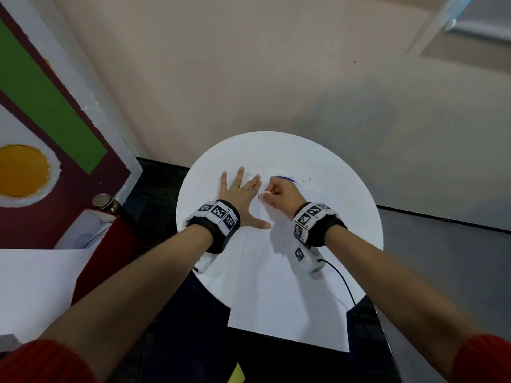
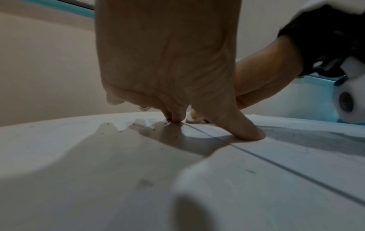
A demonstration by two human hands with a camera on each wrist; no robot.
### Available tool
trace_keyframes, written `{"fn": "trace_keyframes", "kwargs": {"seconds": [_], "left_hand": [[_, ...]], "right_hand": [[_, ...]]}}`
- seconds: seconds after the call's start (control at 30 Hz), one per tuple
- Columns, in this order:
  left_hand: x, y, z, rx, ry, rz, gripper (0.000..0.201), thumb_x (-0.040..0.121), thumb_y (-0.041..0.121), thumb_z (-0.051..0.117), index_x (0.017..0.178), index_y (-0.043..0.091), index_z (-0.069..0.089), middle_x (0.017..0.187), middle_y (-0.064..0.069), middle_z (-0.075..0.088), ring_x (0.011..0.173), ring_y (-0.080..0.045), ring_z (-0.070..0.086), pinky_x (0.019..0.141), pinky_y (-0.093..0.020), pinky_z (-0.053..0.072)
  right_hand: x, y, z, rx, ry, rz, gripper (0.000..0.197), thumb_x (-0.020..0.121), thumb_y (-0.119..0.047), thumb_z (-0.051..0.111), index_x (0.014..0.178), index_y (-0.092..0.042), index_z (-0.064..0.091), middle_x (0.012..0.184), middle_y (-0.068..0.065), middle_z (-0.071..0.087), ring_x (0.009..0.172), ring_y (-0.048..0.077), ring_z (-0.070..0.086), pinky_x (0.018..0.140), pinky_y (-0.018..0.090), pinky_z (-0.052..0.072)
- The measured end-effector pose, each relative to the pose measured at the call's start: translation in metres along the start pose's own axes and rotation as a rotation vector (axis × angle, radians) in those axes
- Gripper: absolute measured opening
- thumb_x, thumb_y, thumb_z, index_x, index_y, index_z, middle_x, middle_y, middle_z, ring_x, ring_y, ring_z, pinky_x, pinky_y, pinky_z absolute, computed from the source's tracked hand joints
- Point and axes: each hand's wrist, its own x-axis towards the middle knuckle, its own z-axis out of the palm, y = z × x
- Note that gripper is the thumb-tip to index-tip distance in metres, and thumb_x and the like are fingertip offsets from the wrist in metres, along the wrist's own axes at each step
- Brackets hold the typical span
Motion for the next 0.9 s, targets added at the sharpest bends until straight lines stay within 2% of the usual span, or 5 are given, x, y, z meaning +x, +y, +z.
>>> {"fn": "trace_keyframes", "kwargs": {"seconds": [0.17,0.4,0.57,0.77,0.9], "left_hand": [[-0.005,0.01,0.006,-0.059,-0.01,-0.012,0.118,0.077,0.077,0.048,0.152,0.007,-0.008,0.159,-0.003,-0.02,0.144,-0.027,-0.024,0.115,-0.053,-0.01],[-0.01,0.055,0.023,-0.146,-0.085,0.383,0.086,0.097,0.052,0.04,0.152,0.008,-0.01,0.159,-0.006,-0.019,0.146,-0.022,-0.019,0.119,-0.04,-0.006],[0.004,0.041,0.015,-0.177,-0.082,-0.009,0.106,0.09,0.064,0.044,0.148,0.001,-0.018,0.155,-0.012,-0.028,0.145,-0.025,-0.021,0.118,-0.037,-0.007],[0.009,0.055,0.023,-0.143,-0.048,-0.152,0.117,0.078,0.083,0.033,0.149,0.007,-0.018,0.157,-0.007,-0.026,0.145,-0.022,-0.024,0.117,-0.047,-0.013],[0.01,0.056,0.026,-0.083,-0.017,-0.164,0.119,0.075,0.087,0.026,0.149,0.006,-0.019,0.157,-0.008,-0.026,0.144,-0.025,-0.024,0.116,-0.049,-0.014]], "right_hand": [[-0.012,0.033,-0.041,0.217,0.453,0.149,0.018,0.087,-0.014,0.063,0.076,-0.012,0.049,0.065,0.005,0.056,0.055,0.012,0.051,0.061,0.02,0.043],[-0.015,0.045,-0.044,0.247,0.367,0.151,0.021,0.088,-0.016,0.062,0.073,-0.018,0.048,0.063,0.003,0.056,0.055,0.013,0.05,0.061,0.023,0.042],[-0.019,0.033,-0.046,0.256,0.223,0.05,0.015,0.088,-0.013,0.064,0.082,-0.006,0.051,0.063,0.006,0.056,0.05,0.006,0.051,0.051,0.014,0.04],[0.007,0.018,-0.034,-0.024,0.177,0.02,0.02,0.083,-0.015,0.065,0.071,-0.019,0.051,0.066,0.006,0.058,0.065,0.02,0.054,0.07,0.038,0.049],[0.003,0.017,-0.03,-0.074,0.01,0.026,0.022,0.082,-0.011,0.065,0.069,-0.016,0.048,0.061,0.003,0.053,0.059,0.019,0.049,0.064,0.034,0.044]]}}
